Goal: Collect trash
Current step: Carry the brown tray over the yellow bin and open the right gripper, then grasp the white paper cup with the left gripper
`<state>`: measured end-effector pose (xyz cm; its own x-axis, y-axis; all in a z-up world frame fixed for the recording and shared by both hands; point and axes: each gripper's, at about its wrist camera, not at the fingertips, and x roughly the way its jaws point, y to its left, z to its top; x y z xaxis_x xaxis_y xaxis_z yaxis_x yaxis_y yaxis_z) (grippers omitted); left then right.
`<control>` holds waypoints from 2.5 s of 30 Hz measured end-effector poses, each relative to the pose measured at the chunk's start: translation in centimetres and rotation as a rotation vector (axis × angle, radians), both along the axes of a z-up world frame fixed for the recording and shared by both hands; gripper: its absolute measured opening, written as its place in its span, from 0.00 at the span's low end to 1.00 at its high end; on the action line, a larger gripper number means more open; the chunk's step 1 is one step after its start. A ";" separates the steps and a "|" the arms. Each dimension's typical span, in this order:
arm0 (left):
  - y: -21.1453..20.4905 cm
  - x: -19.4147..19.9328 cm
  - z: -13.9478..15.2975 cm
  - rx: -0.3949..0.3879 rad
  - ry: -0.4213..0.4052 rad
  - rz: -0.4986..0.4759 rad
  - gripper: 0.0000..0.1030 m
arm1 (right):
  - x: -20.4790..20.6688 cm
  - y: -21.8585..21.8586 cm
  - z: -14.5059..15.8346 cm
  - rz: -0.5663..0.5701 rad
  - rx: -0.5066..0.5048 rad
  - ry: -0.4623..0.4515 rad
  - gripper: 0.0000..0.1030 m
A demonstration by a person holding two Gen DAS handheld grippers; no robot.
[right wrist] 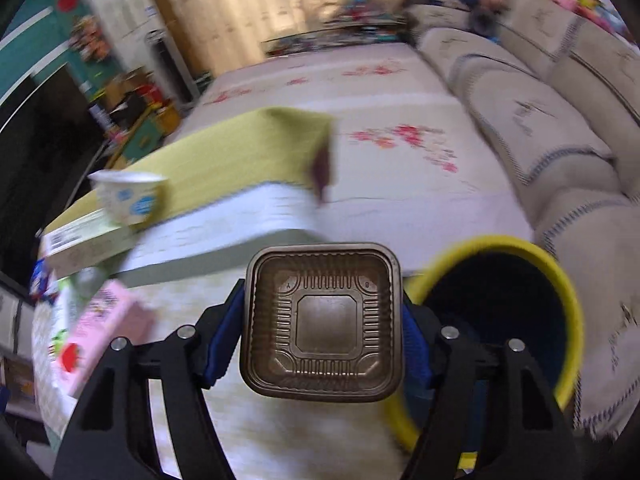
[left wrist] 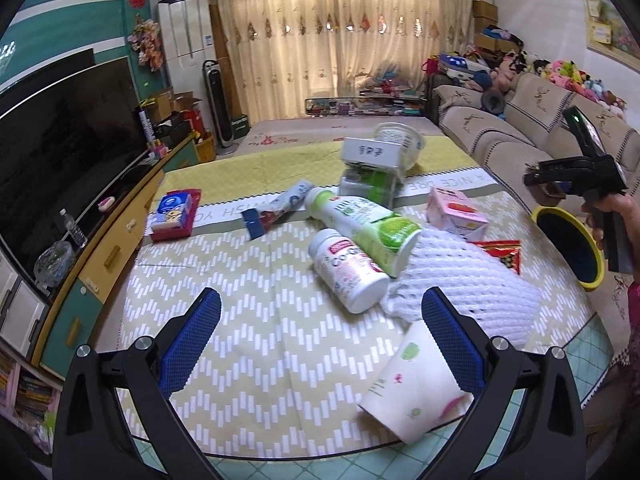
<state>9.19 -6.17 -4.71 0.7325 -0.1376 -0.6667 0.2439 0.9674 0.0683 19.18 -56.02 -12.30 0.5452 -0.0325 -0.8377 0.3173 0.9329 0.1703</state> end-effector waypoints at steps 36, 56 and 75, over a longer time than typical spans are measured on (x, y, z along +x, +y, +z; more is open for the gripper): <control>-6.3 -1.6 -5.6 0.072 0.213 -0.397 0.96 | -5.7 -11.5 -10.6 -0.191 0.059 0.168 0.78; -7.4 -0.6 -8.1 0.160 0.301 -0.531 0.65 | -6.4 -10.6 -10.8 -0.153 0.075 0.170 0.78; -13.8 -0.1 -0.8 0.070 0.199 -0.643 0.61 | -11.6 -9.9 -3.2 -0.132 0.023 -0.001 0.79</control>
